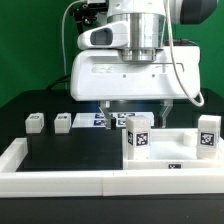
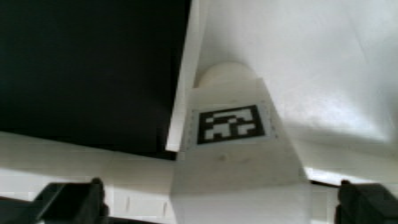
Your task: Assemble square table
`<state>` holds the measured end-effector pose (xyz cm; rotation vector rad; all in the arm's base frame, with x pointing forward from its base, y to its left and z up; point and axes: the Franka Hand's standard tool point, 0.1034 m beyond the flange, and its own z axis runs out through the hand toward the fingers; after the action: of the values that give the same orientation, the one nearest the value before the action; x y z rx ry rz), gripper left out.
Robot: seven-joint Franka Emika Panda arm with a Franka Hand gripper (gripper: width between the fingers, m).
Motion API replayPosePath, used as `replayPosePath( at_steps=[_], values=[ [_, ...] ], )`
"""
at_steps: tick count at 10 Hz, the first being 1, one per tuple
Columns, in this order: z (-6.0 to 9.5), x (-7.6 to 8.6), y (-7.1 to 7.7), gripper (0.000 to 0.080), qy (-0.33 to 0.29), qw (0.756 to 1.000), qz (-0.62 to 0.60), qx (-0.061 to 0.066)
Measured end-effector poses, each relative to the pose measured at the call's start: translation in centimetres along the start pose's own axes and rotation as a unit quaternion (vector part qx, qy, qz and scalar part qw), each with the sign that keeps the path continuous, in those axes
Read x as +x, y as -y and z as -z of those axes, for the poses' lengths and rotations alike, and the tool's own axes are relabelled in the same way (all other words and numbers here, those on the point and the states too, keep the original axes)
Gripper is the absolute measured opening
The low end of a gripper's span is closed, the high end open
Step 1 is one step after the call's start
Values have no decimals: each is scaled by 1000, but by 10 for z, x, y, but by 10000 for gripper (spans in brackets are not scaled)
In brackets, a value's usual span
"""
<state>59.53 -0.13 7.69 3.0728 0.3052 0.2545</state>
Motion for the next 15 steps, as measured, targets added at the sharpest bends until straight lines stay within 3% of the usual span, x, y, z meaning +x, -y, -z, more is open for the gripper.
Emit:
replayPosePath(
  at_steps=[1, 3, 4, 10, 12, 15],
  values=[
    [0, 0, 0, 649, 0, 1000, -7, 0],
    [-1, 0, 0, 376, 1, 1000, -7, 0],
    [0, 0, 0, 291, 0, 1000, -13, 0],
    [-1, -1, 0, 291, 1, 991, -137, 0],
    [-1, -2, -3, 291, -4, 972, -233, 4],
    [-1, 1, 3, 292, -7, 923, -384, 6]
  ],
)
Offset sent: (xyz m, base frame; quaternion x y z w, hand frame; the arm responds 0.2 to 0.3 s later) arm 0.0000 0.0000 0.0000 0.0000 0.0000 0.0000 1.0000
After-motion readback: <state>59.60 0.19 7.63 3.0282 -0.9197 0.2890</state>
